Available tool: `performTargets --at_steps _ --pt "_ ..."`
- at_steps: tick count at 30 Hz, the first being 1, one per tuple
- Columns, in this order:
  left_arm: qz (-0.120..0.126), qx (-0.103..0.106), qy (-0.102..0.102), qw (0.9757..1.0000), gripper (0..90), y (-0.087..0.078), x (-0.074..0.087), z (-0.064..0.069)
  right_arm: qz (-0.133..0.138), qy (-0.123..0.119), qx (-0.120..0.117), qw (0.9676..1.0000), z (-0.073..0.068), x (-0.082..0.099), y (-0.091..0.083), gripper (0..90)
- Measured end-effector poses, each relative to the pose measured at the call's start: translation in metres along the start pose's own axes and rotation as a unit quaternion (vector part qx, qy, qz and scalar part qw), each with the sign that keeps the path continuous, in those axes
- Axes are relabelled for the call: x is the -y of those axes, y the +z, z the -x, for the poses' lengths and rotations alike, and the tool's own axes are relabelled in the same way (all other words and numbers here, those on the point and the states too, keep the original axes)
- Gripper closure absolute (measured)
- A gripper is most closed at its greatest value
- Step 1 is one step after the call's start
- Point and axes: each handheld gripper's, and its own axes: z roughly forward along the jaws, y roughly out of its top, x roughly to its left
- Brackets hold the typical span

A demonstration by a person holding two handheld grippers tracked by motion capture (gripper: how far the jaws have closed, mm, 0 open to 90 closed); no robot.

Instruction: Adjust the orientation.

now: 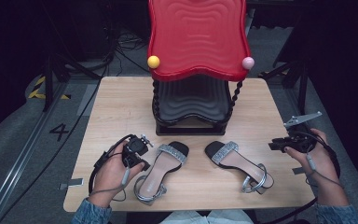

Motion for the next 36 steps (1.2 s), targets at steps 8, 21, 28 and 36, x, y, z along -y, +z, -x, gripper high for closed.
performTargets --at_steps 8,21,28,36 --pt "0.01 0.011 -0.055 0.9984 54.2 0.011 -0.004 0.015 0.001 -0.002 0.001 1.0 0.0 0.0 0.001 68.8" --pt "-0.005 0.024 -0.117 0.9928 34.1 0.038 -0.015 0.024 0.001 -0.007 0.0 1.0 -0.001 0.0 0.003 64.1" --pt "-0.036 0.005 -0.119 0.9922 26.7 0.05 -0.02 0.028 -0.001 -0.004 0.0 1.0 -0.001 0.0 0.004 62.3" --pt "-0.073 -0.008 -0.101 0.9921 21.6 0.067 -0.024 0.031 0.0 -0.005 0.0 1.0 0.0 0.001 0.003 61.8"
